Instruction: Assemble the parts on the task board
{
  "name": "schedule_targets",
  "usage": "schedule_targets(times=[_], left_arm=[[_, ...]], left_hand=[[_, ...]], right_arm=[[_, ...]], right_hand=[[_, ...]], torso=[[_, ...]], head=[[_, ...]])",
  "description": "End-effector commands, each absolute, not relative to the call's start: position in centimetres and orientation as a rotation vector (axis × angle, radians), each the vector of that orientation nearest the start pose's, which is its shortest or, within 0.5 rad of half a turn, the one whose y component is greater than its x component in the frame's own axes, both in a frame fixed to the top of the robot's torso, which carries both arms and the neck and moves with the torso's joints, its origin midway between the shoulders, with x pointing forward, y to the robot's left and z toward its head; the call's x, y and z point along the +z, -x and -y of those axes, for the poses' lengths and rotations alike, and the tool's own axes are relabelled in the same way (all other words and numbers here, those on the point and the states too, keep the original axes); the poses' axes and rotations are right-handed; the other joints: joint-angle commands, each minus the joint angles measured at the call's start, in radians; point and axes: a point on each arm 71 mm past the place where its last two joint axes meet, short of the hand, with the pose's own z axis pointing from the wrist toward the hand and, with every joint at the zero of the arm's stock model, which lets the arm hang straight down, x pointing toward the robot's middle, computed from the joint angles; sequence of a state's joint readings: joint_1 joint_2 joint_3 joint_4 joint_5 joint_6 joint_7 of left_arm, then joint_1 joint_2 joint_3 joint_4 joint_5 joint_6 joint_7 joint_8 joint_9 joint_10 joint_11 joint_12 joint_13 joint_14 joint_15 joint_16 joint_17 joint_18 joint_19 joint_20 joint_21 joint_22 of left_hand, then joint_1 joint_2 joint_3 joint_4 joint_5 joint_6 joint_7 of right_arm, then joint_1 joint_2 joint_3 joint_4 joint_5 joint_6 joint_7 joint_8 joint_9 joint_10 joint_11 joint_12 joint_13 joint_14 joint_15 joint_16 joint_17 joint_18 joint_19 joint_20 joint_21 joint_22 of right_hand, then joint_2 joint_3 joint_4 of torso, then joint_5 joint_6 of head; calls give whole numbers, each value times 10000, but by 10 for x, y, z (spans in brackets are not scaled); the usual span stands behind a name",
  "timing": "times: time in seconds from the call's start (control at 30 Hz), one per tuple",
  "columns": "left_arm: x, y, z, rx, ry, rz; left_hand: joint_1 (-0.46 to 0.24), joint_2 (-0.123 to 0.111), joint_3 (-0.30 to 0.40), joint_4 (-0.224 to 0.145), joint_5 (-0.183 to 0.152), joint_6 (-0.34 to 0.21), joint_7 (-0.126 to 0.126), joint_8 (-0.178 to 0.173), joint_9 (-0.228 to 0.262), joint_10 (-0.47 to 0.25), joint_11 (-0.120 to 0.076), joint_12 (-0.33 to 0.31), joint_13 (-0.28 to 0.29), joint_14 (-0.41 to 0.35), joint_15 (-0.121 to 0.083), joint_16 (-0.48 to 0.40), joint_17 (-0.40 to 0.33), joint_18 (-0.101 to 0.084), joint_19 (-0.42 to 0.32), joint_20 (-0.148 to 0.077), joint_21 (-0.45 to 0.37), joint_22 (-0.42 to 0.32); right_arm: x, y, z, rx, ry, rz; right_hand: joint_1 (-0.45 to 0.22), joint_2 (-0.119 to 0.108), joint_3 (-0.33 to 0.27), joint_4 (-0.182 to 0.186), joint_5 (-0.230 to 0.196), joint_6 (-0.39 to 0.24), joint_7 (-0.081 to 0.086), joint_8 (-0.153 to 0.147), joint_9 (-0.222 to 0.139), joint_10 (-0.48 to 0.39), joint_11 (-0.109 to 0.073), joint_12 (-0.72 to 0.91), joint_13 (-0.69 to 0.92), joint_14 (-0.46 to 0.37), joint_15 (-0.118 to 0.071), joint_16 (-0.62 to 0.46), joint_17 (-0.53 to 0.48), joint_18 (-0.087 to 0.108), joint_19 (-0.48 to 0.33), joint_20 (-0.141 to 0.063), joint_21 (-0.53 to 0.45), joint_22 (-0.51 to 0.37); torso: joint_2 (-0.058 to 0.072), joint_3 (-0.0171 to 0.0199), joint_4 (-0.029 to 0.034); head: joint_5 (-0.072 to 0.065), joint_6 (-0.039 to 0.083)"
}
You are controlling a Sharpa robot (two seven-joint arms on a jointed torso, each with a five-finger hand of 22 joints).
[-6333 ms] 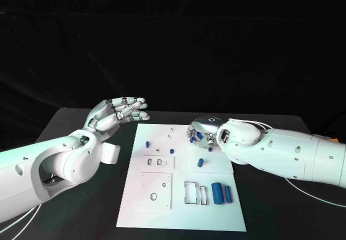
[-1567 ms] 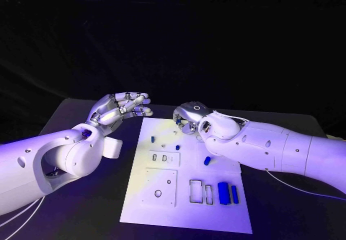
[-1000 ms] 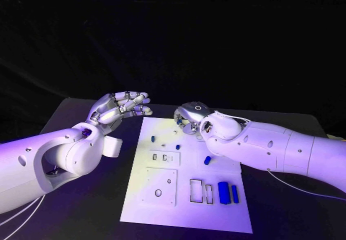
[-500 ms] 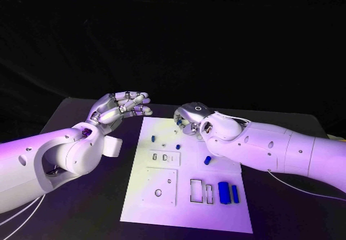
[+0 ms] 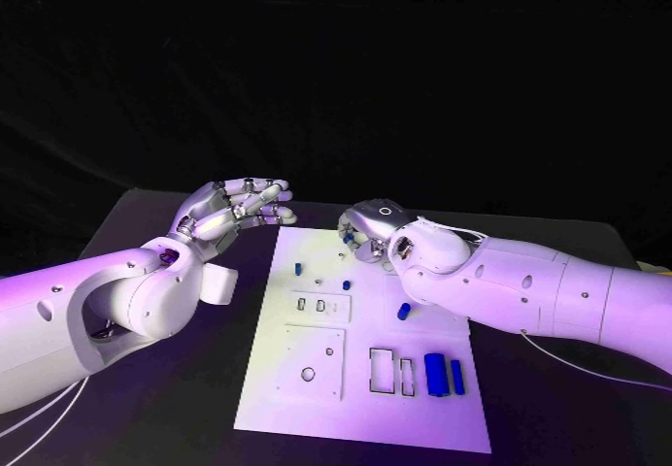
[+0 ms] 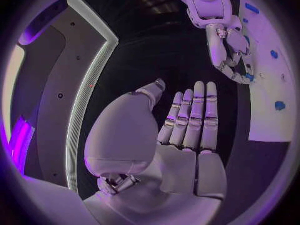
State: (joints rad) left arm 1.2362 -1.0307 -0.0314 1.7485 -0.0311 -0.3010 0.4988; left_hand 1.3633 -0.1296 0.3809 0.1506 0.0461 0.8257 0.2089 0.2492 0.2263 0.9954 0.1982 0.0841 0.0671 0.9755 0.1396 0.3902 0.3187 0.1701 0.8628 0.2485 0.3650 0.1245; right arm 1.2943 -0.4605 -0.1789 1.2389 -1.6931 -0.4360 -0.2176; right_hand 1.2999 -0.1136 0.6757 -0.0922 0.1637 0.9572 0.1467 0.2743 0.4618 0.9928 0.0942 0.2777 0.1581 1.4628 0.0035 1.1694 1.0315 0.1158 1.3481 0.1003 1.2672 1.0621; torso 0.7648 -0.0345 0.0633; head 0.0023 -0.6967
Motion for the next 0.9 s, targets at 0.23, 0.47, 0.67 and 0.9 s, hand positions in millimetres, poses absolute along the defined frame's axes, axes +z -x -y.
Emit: schedule_targets(times=[0.23,0.47,0.67,0.9], left_arm=[[-131,-449,-230,-16915,9732,-13159],[-131,-449,-230,-16898,9742,-13166],[-132,-449,-231,-16868,9754,-13160],[-132,-450,-234,-16776,9777,-13118]], left_hand=[[-31,101,-3,54,33,-72,529,-40,9,-64,3,-65,16,-74,8,29,8,122,-30,8,-66,-13],[-32,106,-9,60,33,-74,530,-42,10,-67,4,-67,16,-78,9,33,14,122,-30,9,-68,-16],[-32,109,-11,62,33,-75,530,-43,11,-68,4,-67,16,-78,9,35,16,122,-29,9,-68,-17],[-32,109,-11,62,33,-75,530,-43,11,-68,4,-67,16,-78,9,35,16,122,-29,9,-68,-17]], right_arm=[[-191,-525,81,4916,4378,-15082],[-193,-526,81,4785,4447,-15312],[-193,-526,84,4803,4387,-15236],[-184,-520,104,5448,3517,-14258]], right_hand=[[-240,-317,33,75,-30,-774,166,-429,-44,-531,173,-223,-222,-174,147,-333,-500,-23,-292,154,-357,-553],[-318,-558,-109,100,-58,-1152,235,-706,-60,-1050,268,-373,-416,-367,226,-783,-1077,104,-614,243,-845,-1187],[-326,-578,-140,107,-71,-1141,209,-706,-49,-1080,269,-369,-431,-362,229,-777,-1073,96,-592,248,-831,-1148],[-445,-672,-322,225,-100,-919,205,-630,34,-910,218,-176,-449,-251,199,-563,-861,43,-413,235,-681,-868]], torso=[[10,-4,2],[8,-5,-1],[-1,-2,-18],[-19,16,-43]], head=[[-27,0],[-13,-31],[-12,-53],[-45,-1]])
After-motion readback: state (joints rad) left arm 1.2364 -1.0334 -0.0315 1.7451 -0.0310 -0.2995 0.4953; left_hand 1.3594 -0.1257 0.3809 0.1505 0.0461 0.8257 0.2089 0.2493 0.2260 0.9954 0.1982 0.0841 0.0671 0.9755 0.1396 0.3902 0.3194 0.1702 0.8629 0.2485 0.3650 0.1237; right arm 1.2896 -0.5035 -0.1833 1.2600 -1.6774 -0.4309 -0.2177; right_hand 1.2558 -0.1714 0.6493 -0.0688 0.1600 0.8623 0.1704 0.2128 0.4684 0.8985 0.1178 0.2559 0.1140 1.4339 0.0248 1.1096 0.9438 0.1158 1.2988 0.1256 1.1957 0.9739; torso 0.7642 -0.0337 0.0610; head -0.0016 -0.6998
